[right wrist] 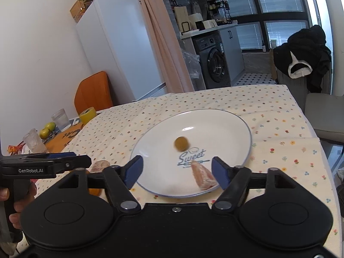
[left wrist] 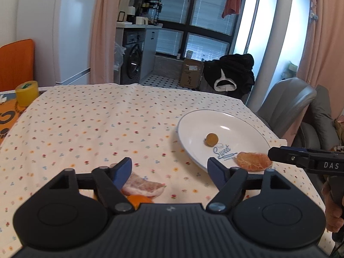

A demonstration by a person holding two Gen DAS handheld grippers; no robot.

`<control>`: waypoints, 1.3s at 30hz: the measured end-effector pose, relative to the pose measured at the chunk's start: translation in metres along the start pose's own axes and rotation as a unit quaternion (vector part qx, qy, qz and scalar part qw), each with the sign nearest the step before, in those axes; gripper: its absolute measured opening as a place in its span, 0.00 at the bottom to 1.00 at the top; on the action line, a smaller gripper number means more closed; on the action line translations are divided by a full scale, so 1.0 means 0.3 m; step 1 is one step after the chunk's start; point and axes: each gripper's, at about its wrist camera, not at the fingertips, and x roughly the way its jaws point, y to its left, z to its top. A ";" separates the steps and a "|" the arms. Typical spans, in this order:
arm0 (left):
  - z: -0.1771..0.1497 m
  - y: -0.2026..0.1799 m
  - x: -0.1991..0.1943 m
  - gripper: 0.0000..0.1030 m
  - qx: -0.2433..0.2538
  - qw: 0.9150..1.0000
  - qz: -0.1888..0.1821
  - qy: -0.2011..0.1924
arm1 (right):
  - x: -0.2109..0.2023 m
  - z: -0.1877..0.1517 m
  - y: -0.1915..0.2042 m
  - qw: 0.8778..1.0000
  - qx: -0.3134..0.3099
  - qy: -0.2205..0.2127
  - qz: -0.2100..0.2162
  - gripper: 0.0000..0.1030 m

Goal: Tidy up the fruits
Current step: 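Open the left tool to drop the yellow-green plum onto the plate, then grasp a red plum with the left tool while right grasps a small orange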

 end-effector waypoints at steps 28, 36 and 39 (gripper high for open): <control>-0.119 0.230 -0.181 0.79 -0.062 0.996 0.056 -0.010 | 0.067 -0.029 0.240 0.997 -0.052 0.032 0.052 0.83; -0.160 0.257 -0.185 0.76 -0.061 0.996 0.060 -0.003 | 0.102 -0.053 0.304 0.994 -0.067 0.051 0.073 0.83; -0.174 0.267 -0.180 0.75 -0.067 0.996 0.062 -0.002 | 0.116 -0.060 0.323 0.992 -0.073 0.058 0.080 0.83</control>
